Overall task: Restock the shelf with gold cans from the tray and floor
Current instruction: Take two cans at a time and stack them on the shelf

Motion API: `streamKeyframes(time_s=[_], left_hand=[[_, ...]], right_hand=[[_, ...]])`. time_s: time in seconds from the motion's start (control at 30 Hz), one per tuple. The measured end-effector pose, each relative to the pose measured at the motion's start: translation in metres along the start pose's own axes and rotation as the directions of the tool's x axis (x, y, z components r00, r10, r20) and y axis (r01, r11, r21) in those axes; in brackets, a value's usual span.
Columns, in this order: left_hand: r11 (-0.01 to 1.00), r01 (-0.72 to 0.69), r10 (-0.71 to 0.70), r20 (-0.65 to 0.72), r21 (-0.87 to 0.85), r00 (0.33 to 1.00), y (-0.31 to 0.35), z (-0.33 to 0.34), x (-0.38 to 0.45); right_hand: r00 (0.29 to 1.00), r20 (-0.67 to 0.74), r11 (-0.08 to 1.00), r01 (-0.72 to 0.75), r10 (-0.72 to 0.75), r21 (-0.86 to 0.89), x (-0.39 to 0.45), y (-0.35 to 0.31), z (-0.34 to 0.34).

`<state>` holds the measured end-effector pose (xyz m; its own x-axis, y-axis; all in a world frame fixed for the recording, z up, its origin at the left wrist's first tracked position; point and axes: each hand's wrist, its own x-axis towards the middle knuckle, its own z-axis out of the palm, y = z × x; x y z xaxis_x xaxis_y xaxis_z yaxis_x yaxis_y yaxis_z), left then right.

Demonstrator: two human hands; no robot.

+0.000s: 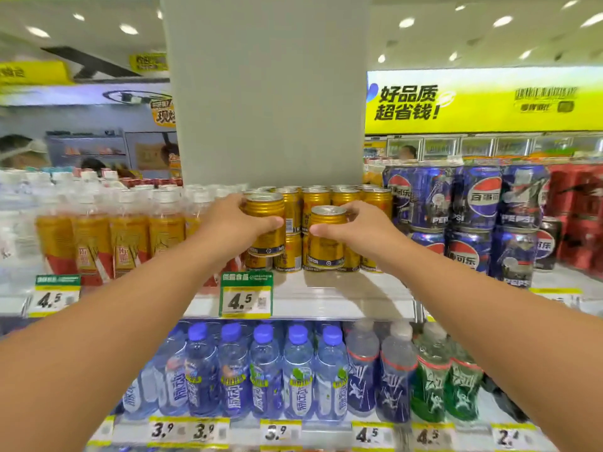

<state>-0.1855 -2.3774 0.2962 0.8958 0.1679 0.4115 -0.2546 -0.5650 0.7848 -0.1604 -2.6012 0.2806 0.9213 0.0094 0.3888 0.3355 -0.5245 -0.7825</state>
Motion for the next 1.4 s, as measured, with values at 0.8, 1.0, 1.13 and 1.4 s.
streamKeyframes(time_s=[0.8,1.0,1.13,1.4], left_hand=[[0.972,0.228,-0.229,0.018,0.051,0.973,-0.053,0.046,0.029],[0.972,0.210,-0.215,0.040,0.103,0.976,-0.057,0.049,0.028],[0.975,0.194,-0.201,0.049,0.112,0.978,-0.059,0.054,0.026],[0.959,0.194,-0.200,0.006,0.205,0.980,-0.059,0.051,0.027]], right_hand=[[0.984,0.175,0.997,-0.043,0.032,0.059,0.036,0.047,0.051],[0.984,0.178,0.994,-0.038,0.020,0.100,0.031,0.052,0.054],[0.985,0.172,0.994,-0.043,0.026,0.096,0.032,0.053,0.057],[0.983,0.180,0.997,-0.046,0.034,0.063,0.030,0.052,0.059]])
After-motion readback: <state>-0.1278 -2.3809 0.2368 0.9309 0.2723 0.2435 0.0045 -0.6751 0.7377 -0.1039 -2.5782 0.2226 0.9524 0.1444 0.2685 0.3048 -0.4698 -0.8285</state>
